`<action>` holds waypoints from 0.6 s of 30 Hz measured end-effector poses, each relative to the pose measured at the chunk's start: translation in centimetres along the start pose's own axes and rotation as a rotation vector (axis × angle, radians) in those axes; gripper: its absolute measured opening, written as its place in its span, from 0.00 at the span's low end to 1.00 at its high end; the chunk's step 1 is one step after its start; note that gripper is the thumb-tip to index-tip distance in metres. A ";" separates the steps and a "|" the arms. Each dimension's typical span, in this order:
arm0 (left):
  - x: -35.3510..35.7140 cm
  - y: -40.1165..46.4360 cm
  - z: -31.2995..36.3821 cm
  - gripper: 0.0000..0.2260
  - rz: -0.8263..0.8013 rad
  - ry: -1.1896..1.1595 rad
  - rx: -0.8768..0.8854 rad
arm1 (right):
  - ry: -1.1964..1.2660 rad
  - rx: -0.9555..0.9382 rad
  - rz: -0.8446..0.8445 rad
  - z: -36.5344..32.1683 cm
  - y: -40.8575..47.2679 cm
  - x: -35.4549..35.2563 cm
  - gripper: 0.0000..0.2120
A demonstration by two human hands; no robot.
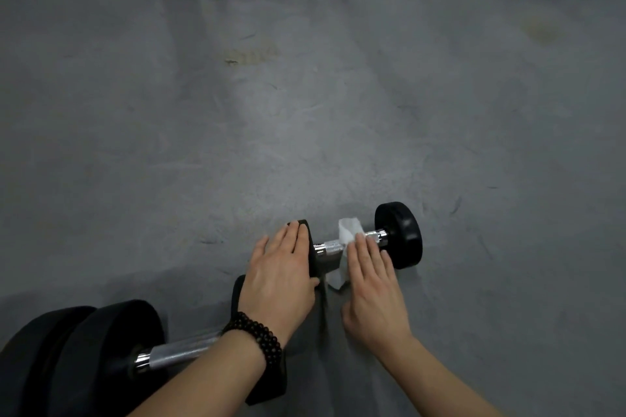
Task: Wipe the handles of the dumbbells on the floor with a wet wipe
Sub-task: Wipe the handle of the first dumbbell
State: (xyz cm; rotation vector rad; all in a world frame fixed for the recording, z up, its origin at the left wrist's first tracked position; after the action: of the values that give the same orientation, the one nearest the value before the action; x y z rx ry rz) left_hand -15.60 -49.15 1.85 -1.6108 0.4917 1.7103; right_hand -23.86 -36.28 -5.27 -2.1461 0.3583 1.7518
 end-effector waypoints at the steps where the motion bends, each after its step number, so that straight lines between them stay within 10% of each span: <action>1: 0.1 0.2 0.1 0.42 -0.012 0.030 0.008 | 0.009 -0.036 -0.004 -0.3 0.3 0.0 0.42; 5: 0.1 1.2 0.3 0.41 -0.037 0.080 0.020 | -0.026 -0.236 -0.028 -2.2 2.0 -0.2 0.38; 18: 0.8 1.8 -0.5 0.41 -0.031 -0.057 -0.007 | 0.074 0.097 0.096 0.8 1.7 -0.2 0.36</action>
State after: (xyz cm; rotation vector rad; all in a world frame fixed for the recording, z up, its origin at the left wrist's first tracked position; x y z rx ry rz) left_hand -16.51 -50.52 0.66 -1.5620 0.4312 1.7311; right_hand -25.24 -37.48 -5.41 -2.1612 0.5618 1.6718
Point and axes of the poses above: each hand's wrist, its own y-axis towards the middle knuckle, its own x-axis out of the palm, z = x × y, the point moved 5 cm from there along y, towards the middle knuckle, and after that the axes turned 11 degrees about -x, right-handed, at the moved point
